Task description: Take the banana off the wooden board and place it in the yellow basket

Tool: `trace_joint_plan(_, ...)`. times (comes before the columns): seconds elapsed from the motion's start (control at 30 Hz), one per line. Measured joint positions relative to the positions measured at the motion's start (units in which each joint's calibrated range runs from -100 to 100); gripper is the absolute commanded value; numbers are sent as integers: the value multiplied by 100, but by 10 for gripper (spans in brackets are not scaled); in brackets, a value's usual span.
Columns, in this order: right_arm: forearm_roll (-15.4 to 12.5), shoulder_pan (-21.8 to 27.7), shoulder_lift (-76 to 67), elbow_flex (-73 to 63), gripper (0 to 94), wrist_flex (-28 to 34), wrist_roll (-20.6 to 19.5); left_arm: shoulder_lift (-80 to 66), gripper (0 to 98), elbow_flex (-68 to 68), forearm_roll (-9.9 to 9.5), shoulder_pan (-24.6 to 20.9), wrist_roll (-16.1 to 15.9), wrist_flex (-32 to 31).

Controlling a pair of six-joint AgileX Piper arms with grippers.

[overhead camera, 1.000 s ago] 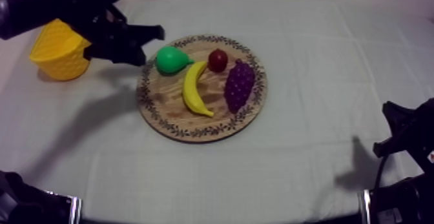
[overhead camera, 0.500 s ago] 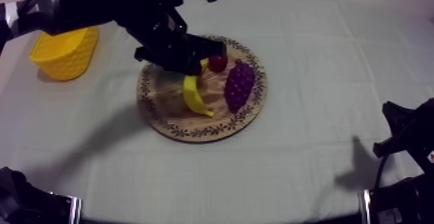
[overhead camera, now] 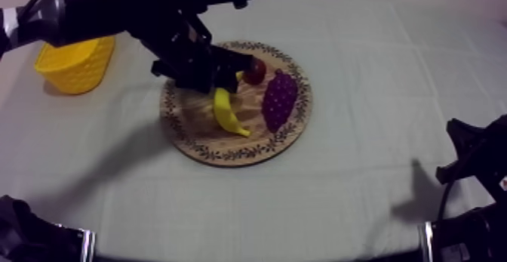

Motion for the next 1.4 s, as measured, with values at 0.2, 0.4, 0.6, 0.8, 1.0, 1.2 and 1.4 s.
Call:
trace_joint_plan(0.2,0,0,0,0,4,-8,0,137,644,-125,3,-55,119,172)
trace_joint_plan(0.4,0,0,0,0,4,-8,0,352,671,-368,26,-92,223,428)
trace_joint_plan(0.6,0,0,0,0,4,-8,-16,765,677,-686,113,-166,192,666)
trace_joint_plan(0.8,0,0,0,0,4,-8,10,1409,679,-1161,144,-229,139,1084)
trace_joint_plan(1.0,0,-8,0,0,4,-8,10,2117,676,-1745,215,-287,36,1413)
trace_joint_plan(1.2,0,-8,0,0,4,-8,4,2637,654,-2198,232,-309,-7,1642)
trace_joint_plan(1.4,0,-8,0,0,4,-8,1,2874,564,-2436,244,-329,-25,1826)
